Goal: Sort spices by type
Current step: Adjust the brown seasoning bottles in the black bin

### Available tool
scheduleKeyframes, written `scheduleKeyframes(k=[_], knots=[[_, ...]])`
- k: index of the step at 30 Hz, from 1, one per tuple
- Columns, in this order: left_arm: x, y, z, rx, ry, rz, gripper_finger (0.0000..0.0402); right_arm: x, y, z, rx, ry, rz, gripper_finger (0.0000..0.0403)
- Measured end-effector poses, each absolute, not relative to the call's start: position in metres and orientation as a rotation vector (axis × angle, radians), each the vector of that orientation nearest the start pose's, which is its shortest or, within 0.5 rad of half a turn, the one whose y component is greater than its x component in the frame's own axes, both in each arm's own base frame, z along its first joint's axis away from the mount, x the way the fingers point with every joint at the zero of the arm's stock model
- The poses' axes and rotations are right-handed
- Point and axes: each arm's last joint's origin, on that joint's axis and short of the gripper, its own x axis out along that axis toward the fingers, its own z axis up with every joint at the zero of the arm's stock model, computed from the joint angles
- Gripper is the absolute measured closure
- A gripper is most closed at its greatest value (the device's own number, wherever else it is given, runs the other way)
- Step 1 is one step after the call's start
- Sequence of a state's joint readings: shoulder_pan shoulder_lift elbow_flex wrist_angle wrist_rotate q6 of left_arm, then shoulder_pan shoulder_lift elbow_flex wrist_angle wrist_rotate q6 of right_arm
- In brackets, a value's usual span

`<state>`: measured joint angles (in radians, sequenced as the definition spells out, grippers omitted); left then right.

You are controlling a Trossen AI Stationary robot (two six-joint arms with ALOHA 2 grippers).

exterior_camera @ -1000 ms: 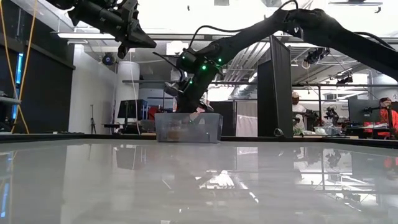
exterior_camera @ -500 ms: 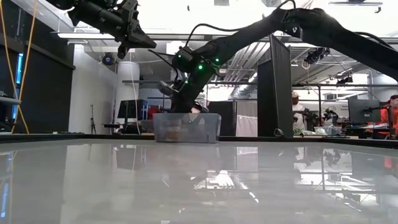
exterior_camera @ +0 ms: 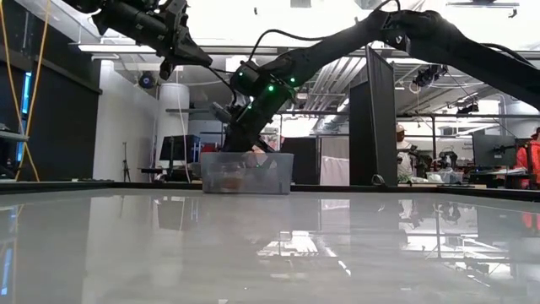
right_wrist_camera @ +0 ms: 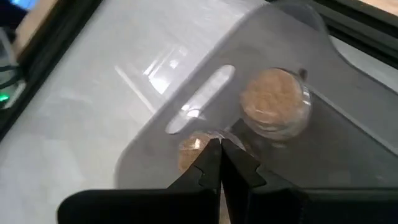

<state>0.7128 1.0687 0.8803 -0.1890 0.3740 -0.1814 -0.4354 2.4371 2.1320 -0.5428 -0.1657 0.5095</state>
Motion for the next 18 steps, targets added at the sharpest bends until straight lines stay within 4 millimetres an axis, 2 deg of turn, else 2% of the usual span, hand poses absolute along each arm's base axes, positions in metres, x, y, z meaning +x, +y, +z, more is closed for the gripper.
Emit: scheduleKeyframes(k=[5, 8, 13, 18], knots=[[0.183, 0.144, 0.313, -0.372, 0.291, 0.364, 0.0401, 0.488, -0.228, 0.207, 0.670, 0.714, -0.427, 0.0403], [0.182, 0.144, 0.311, -0.378, 0.322, 0.367, 0.0402, 0.484, -0.239, 0.216, 0.655, 0.686, -0.460, 0.0403], [0.175, 0.141, 0.295, -0.401, 0.490, 0.490, 0.0401, 0.476, -0.255, 0.213, 0.702, 0.677, -0.527, 0.0403], [0.170, 0.141, 0.273, -0.449, 0.713, 0.659, 0.0402, 0.474, -0.256, 0.203, 0.744, 0.707, -0.498, 0.0403]])
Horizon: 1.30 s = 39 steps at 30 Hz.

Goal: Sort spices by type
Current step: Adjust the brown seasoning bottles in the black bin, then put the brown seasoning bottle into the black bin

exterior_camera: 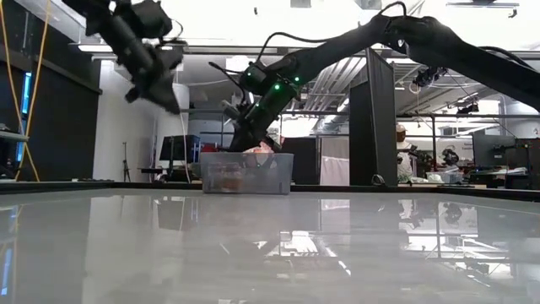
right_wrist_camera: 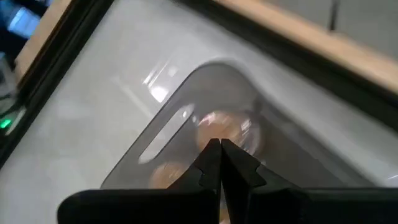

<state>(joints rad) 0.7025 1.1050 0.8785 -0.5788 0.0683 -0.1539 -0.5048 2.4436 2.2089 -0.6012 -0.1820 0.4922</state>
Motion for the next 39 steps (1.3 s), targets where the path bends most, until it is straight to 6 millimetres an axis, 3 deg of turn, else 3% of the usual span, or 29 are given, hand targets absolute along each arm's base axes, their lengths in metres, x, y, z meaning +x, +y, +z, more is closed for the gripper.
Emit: scheduleKeyframes(k=[8, 13, 25, 34, 39], knots=[[0.177, 0.143, 0.201, -0.624, 0.859, 0.685, 0.0401, 0.474, -0.249, 0.200, 0.735, 0.767, -0.431, 0.0403], [0.188, 0.151, 0.181, -0.627, 0.853, 0.700, 0.0402, 0.474, -0.251, 0.200, 0.724, 0.753, -0.507, 0.0403], [0.207, 0.167, 0.158, -0.631, 0.801, 0.716, 0.0402, 0.477, -0.254, 0.198, 0.722, 0.708, -0.542, 0.0403], [0.214, 0.172, 0.165, -0.596, 0.689, 0.704, 0.0402, 0.446, -0.267, 0.243, 0.604, 0.746, -0.485, 0.0403], [0.207, 0.168, 0.162, -0.560, 0.798, 0.671, 0.0402, 0.421, -0.255, 0.267, 0.499, 0.909, -0.392, 0.0403]])
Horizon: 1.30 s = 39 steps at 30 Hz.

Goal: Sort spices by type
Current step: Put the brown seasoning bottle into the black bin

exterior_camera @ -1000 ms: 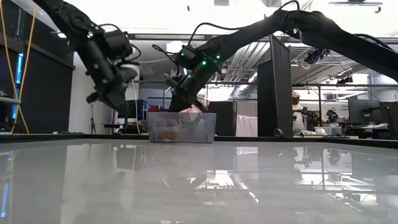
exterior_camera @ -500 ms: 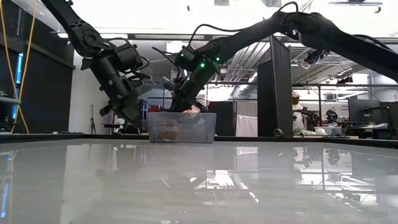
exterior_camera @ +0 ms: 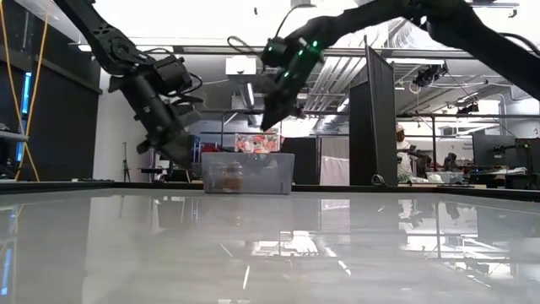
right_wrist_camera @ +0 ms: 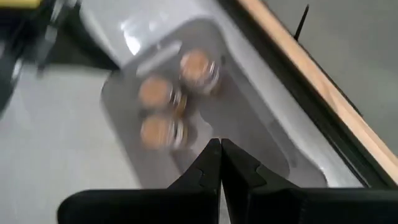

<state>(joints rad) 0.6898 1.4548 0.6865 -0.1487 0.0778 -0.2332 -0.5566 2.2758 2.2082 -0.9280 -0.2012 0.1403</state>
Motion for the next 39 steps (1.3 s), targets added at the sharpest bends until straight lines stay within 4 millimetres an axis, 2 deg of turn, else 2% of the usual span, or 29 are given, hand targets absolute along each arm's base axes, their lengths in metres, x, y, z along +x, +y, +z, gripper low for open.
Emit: scheduleKeyframes(k=[5, 11, 13, 15, 20, 23, 26, 33, 35, 39], knots=[[0.191, 0.164, 0.176, -0.535, 0.836, 0.648, 0.0401, 0.400, -0.234, 0.291, 0.439, 1.039, -0.321, 0.0403], [0.175, 0.153, 0.213, -0.453, 0.696, 0.625, 0.0401, 0.385, -0.203, 0.312, 0.405, 1.158, -0.263, 0.0403], [0.169, 0.146, 0.220, -0.439, 0.637, 0.592, 0.0402, 0.382, -0.192, 0.319, 0.398, 1.182, -0.249, 0.0403], [0.163, 0.137, 0.220, -0.437, 0.579, 0.541, 0.0402, 0.378, -0.179, 0.327, 0.389, 1.202, -0.243, 0.0403], [0.145, 0.115, 0.204, -0.539, 0.431, 0.418, 0.0401, 0.368, -0.136, 0.351, 0.361, 1.224, -0.237, 0.0403], [0.138, 0.103, 0.201, -0.605, 0.344, 0.372, 0.0402, 0.358, -0.107, 0.357, 0.326, 1.222, -0.259, 0.0403], [0.136, 0.094, 0.209, -0.618, 0.261, 0.326, 0.0402, 0.338, -0.077, 0.355, 0.338, 1.212, -0.300, 0.0403], [0.138, 0.082, 0.241, -0.566, 0.010, 0.268, 0.0402, 0.266, -0.016, 0.318, 0.576, 1.133, -0.346, 0.0403], [0.142, 0.079, 0.247, -0.570, -0.003, 0.282, 0.0402, 0.250, 0.001, 0.310, 0.656, 1.080, -0.308, 0.0403], [0.159, 0.069, 0.260, -0.560, 0.031, 0.288, 0.0402, 0.232, 0.039, 0.306, 0.711, 0.949, -0.162, 0.0403]])
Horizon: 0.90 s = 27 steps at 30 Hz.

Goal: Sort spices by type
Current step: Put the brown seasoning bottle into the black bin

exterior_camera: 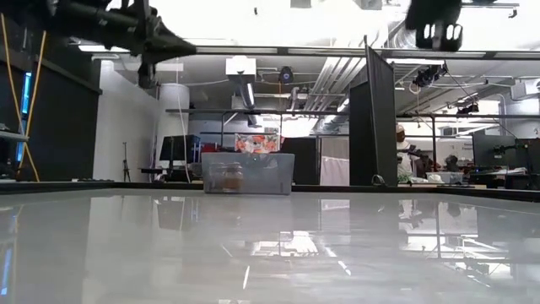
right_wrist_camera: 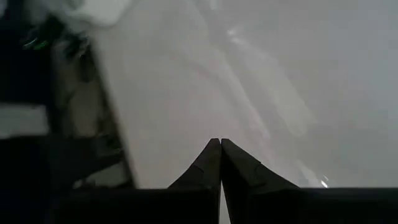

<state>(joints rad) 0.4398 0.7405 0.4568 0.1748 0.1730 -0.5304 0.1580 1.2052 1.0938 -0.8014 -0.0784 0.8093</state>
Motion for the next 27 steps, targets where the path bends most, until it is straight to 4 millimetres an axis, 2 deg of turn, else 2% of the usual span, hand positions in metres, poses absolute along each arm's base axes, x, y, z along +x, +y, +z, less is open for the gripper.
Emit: scheduleKeyframes(k=[4, 7, 12, 15, 20, 27], knots=[[0.188, 0.047, 0.272, -0.545, 0.062, 0.280, 0.0402, 0.225, 0.076, 0.305, 0.645, 0.932, 0.008, 0.0403], [0.216, 0.018, 0.275, -0.534, 0.116, 0.262, 0.0402, 0.226, 0.103, 0.303, 0.542, 0.934, 0.120, 0.0403], [0.258, -0.033, 0.271, -0.486, 0.225, 0.175, 0.0402, 0.237, 0.139, 0.300, 0.383, 0.940, 0.279, 0.0400], [0.276, -0.052, 0.271, -0.441, 0.258, 0.124, 0.0402, 0.244, 0.155, 0.297, 0.332, 0.986, 0.342, 0.0382], [0.289, -0.057, 0.270, -0.380, 0.283, 0.113, 0.0402, 0.256, 0.176, 0.293, 0.313, 1.127, 0.333, 0.0302], [0.281, -0.046, 0.271, -0.302, 0.358, 0.097, 0.0402, 0.254, 0.212, 0.277, 0.249, 1.348, 0.265, 0.0142]])
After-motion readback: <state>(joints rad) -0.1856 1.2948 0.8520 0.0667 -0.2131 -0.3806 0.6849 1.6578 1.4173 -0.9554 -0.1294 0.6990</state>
